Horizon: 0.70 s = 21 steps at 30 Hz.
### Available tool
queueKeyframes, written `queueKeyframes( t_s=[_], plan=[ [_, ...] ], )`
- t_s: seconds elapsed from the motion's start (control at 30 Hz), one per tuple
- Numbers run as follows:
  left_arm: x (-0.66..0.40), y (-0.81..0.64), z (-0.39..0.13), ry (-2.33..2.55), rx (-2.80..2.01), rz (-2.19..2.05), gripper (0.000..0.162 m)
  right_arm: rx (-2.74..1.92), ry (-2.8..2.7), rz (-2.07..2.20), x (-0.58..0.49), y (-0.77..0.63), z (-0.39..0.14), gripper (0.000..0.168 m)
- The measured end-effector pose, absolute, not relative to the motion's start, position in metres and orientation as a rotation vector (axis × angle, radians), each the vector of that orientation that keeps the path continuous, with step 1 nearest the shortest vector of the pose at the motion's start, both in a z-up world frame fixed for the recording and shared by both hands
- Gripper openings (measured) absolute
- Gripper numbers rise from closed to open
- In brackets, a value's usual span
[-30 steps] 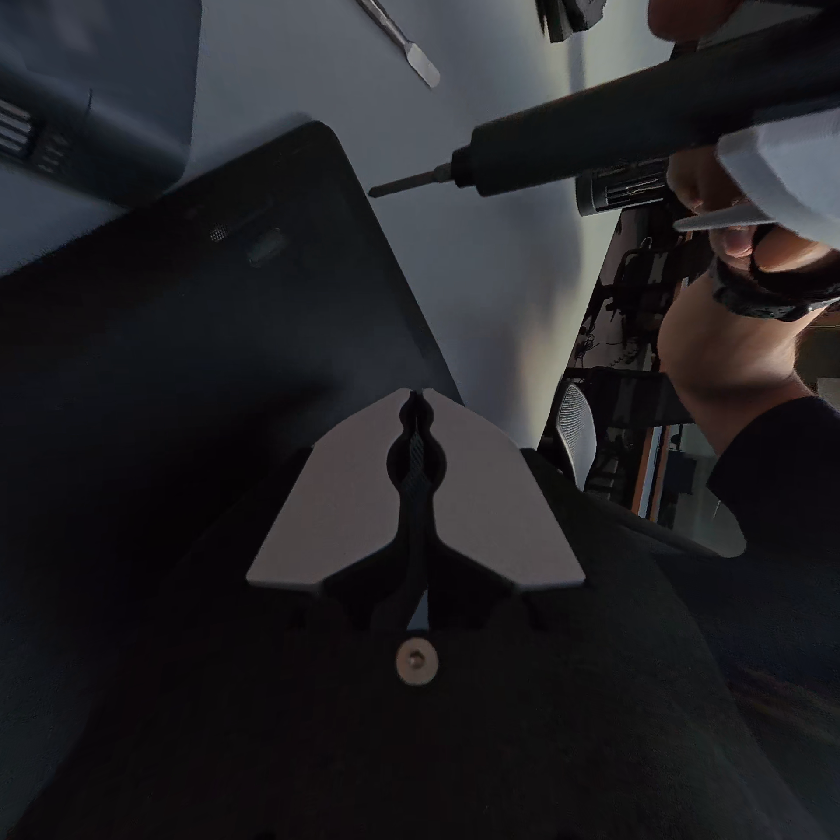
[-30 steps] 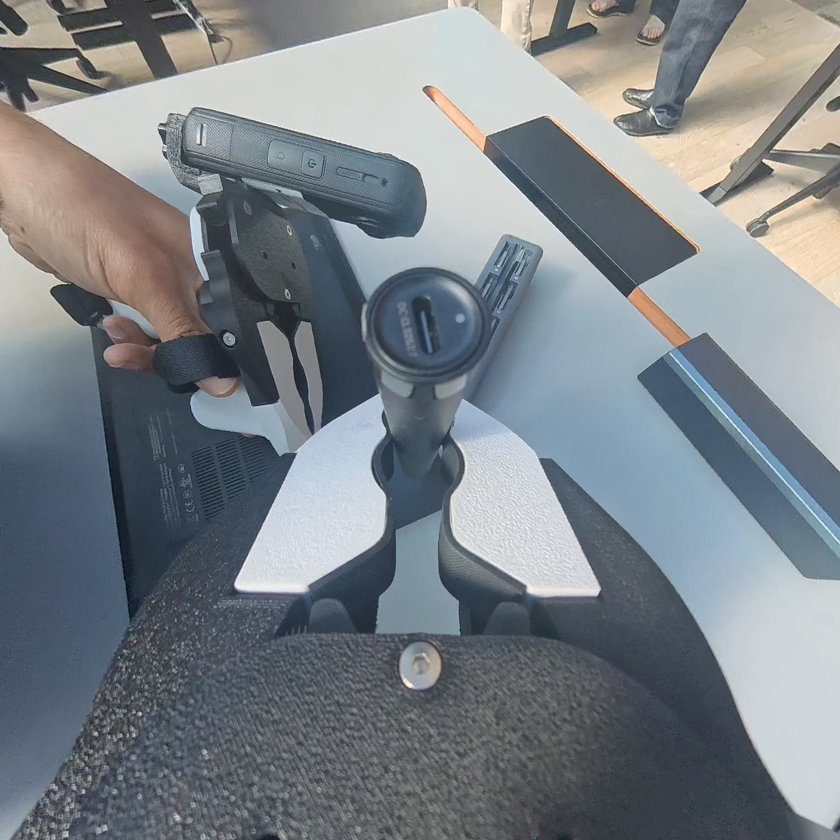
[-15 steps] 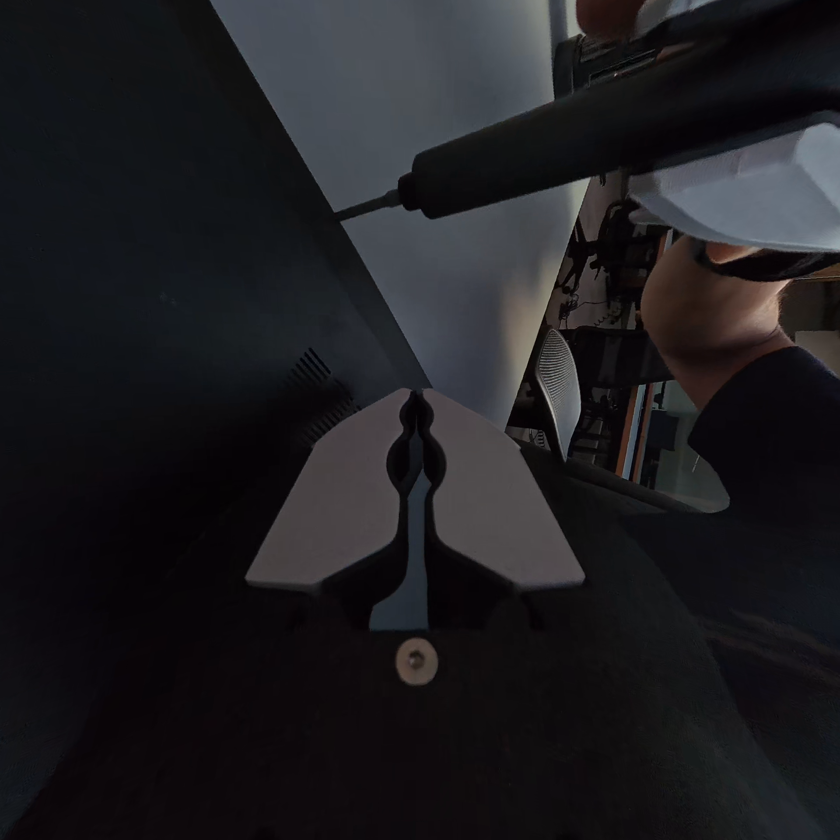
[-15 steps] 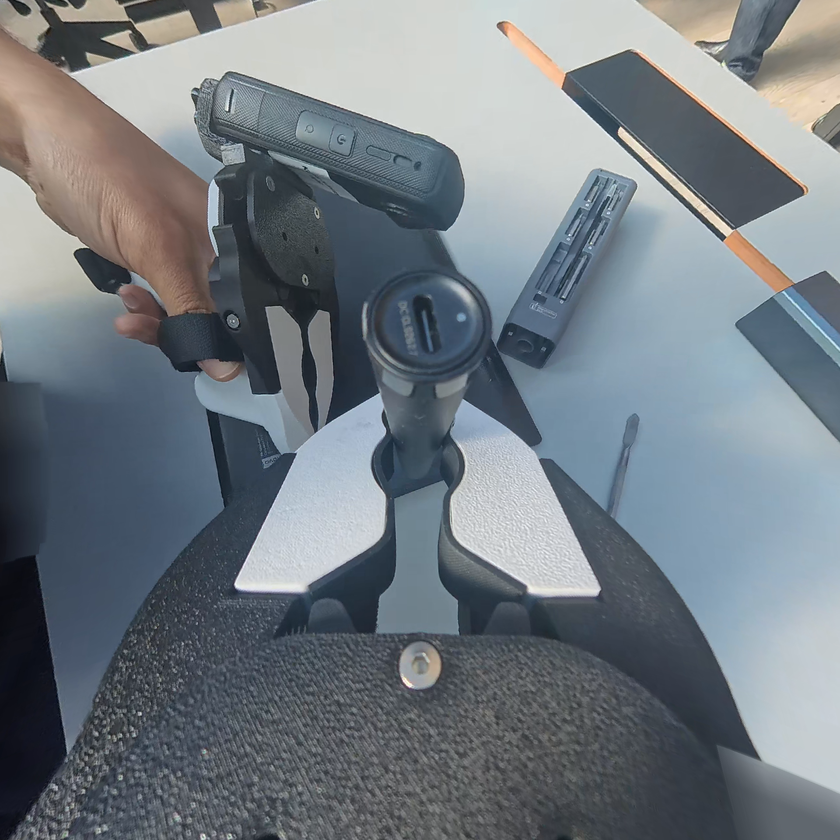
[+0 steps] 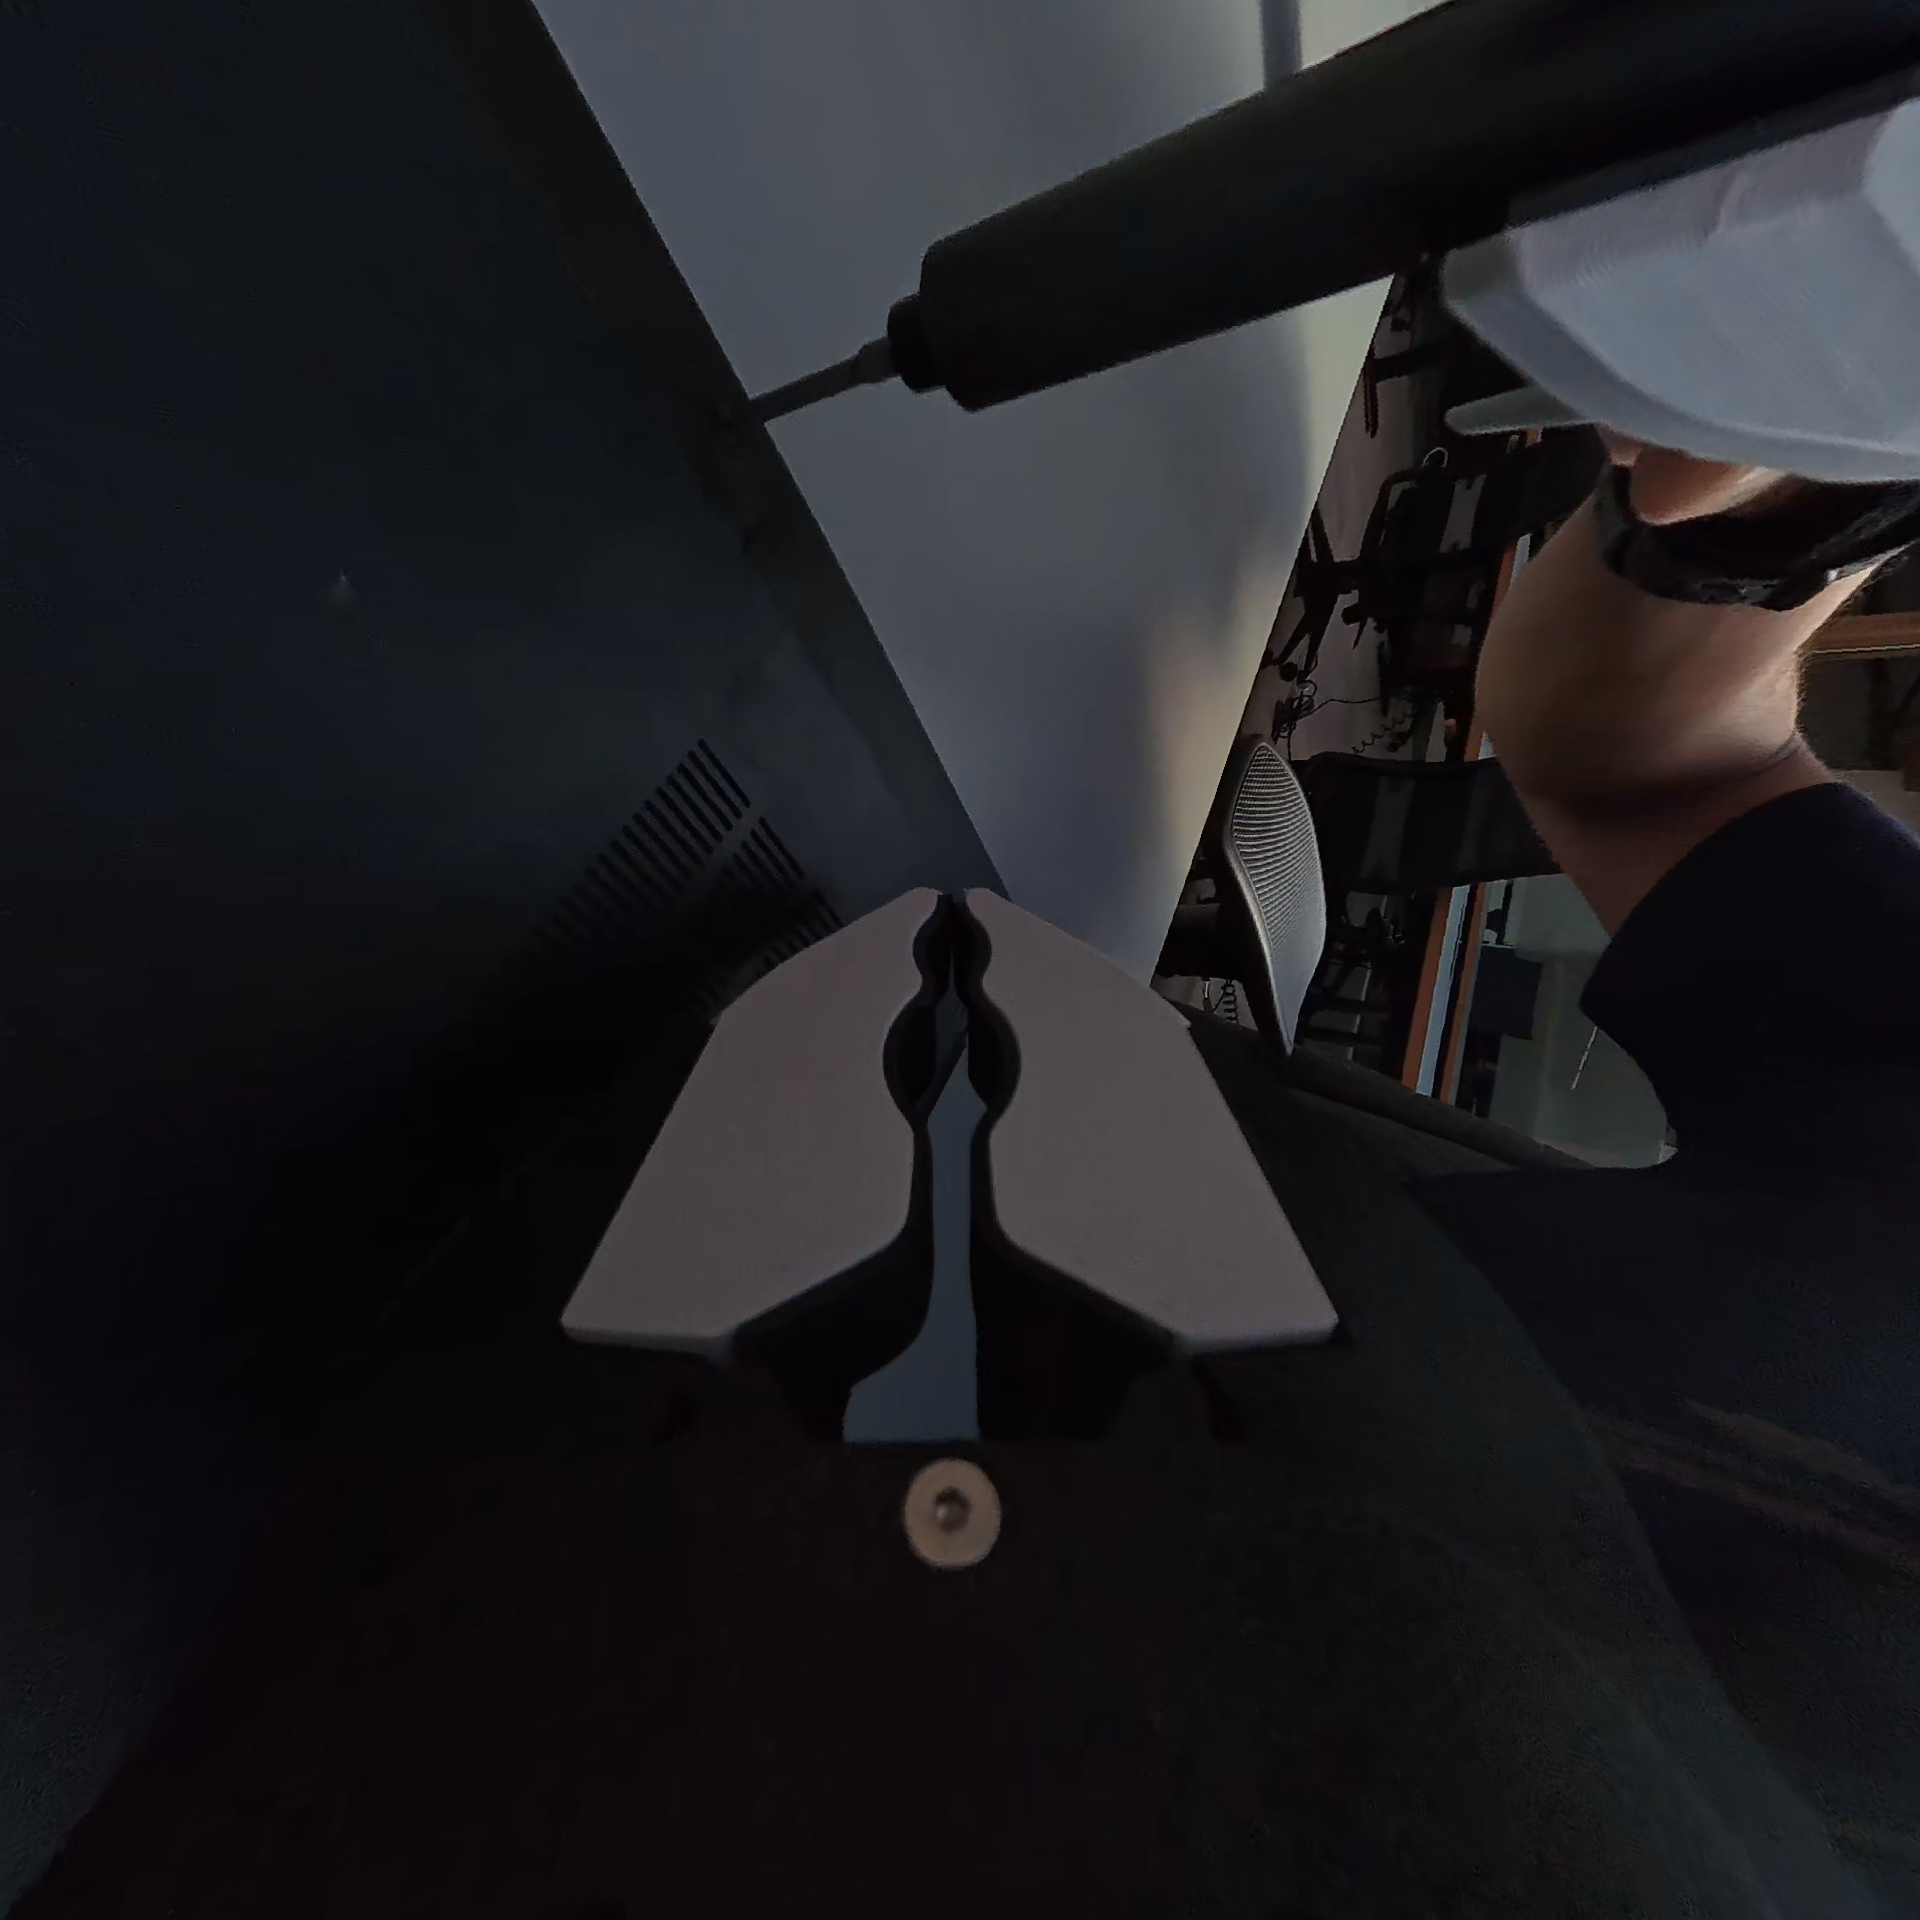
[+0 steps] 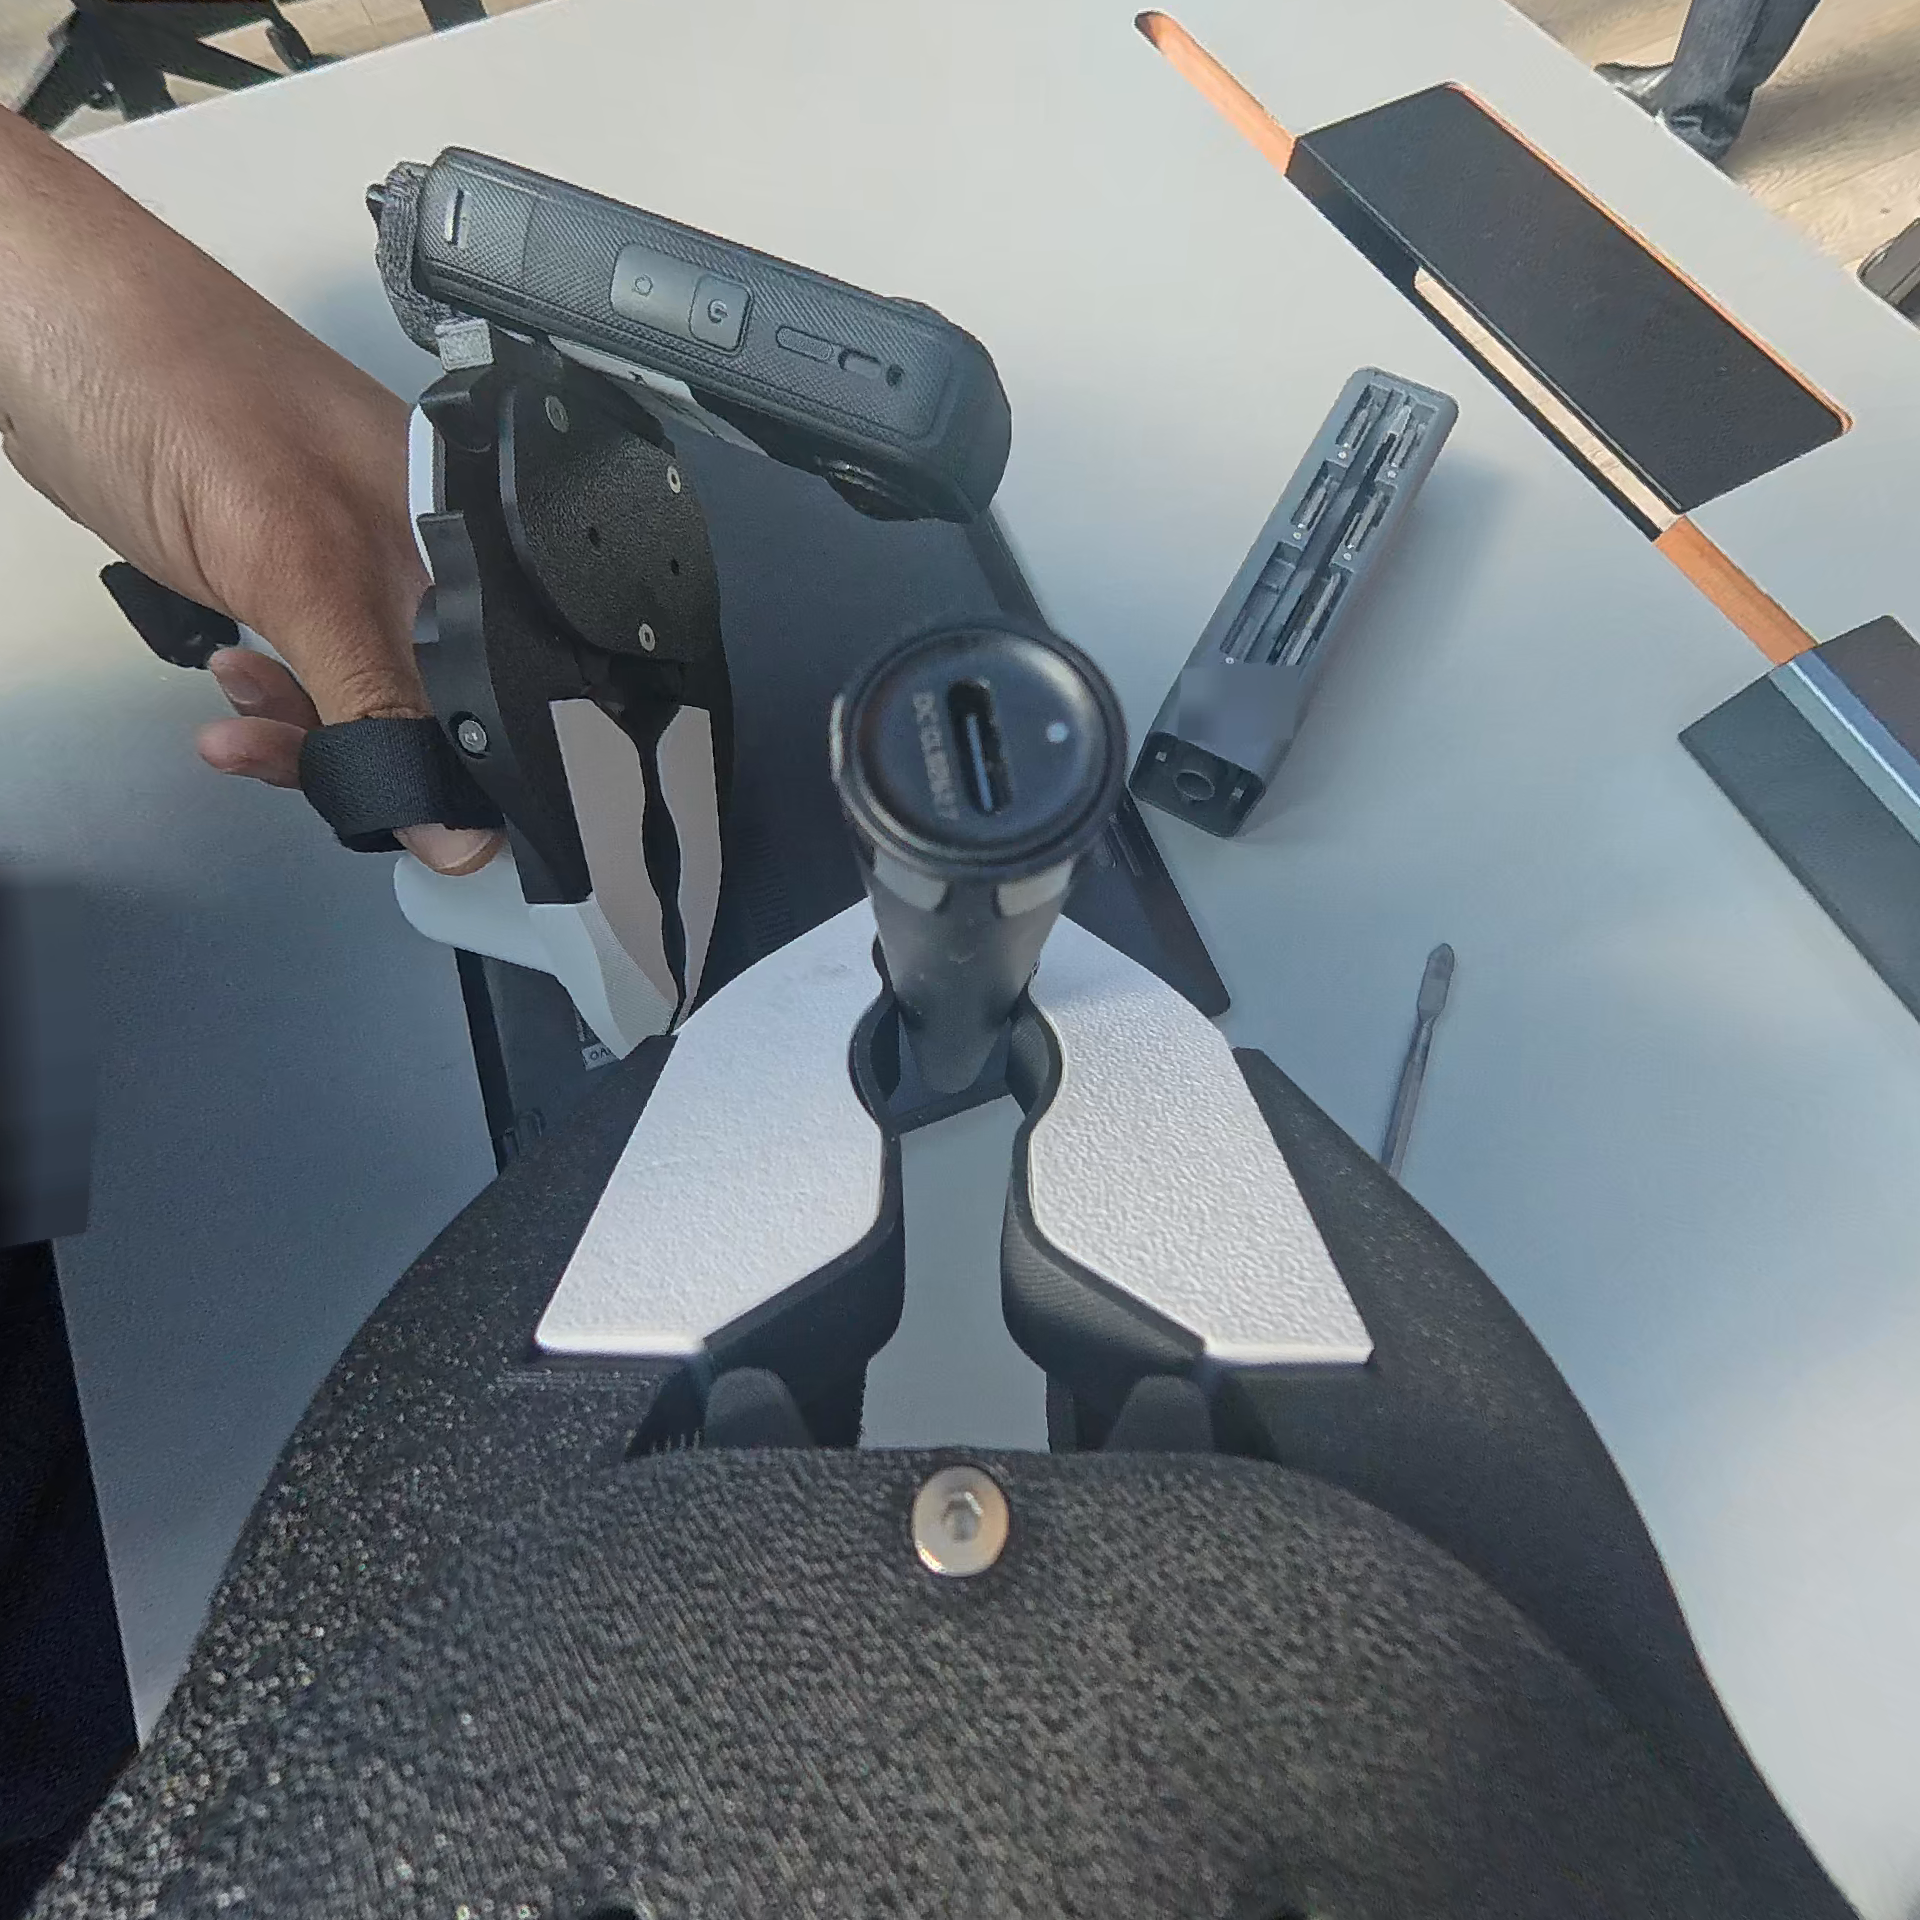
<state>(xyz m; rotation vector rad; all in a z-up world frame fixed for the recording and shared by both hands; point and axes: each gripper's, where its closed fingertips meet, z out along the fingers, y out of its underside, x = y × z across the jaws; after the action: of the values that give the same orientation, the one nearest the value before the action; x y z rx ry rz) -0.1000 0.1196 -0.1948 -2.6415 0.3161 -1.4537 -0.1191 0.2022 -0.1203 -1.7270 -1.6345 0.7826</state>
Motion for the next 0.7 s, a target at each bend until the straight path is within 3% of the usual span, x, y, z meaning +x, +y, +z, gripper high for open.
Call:
queueKeyframes(
  t_s=[0.23, 0.43, 0.7],
  plan=[
    [-0.110, 0.108, -0.188, 0.304, -2.627, -1.448, 0.000, -1.745, -1.652, 0.742, -0.124, 0.201, -0.120, 0.016],
    [-0.125, 0.078, -0.187, 0.272, -2.629, -1.455, 0.000, -1.673, -1.588, 0.873, -0.137, 0.192, -0.082, 0.016],
    [-0.140, 0.039, -0.195, 0.197, -2.631, -1.474, 0.000, -1.590, -1.719, 0.978, -0.182, 0.144, -0.096, 0.016]
  ],
)
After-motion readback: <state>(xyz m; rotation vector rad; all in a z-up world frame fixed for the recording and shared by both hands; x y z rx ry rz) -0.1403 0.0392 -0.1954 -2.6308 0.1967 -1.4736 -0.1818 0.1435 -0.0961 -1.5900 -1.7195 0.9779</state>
